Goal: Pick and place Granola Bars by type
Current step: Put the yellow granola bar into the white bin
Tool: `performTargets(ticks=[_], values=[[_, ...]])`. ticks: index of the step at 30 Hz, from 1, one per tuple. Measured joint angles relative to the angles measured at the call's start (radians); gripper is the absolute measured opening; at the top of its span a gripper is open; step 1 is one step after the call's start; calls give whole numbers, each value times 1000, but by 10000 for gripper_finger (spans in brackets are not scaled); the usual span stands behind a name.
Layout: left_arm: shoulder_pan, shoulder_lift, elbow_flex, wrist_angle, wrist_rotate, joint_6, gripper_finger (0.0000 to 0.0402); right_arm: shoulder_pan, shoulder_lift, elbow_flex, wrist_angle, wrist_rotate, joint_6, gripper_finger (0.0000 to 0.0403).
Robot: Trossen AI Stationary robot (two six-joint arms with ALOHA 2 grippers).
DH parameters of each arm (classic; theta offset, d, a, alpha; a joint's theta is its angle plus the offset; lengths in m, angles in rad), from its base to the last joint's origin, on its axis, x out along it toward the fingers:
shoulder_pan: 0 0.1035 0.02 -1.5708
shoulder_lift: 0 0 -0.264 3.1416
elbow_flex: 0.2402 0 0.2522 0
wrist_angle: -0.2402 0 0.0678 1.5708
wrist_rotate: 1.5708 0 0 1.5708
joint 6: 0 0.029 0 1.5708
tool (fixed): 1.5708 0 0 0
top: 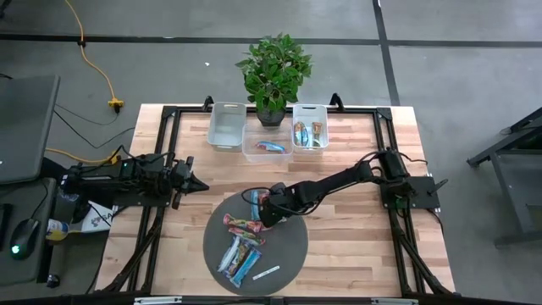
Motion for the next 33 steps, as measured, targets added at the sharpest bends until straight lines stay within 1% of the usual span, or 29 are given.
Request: performTargets(ticks=[8, 14, 26, 29, 33], values=[[0, 0, 0, 0, 0, 0, 1, 0, 1, -1, 3, -11, -11, 100], [0, 0, 0, 0, -1, 0, 1, -5, -29, -7, -9, -7, -39, 79], [0, 0, 0, 0, -5, 0, 1, -24, -154, -5, 0, -25, -141, 71], [0, 0, 0, 0, -5, 0, 1, -24, -195, -5, 16, -41, -192, 71], [0, 0, 0, 0, -5, 0, 1, -24, -257, -5, 67, -93, -294, 71]])
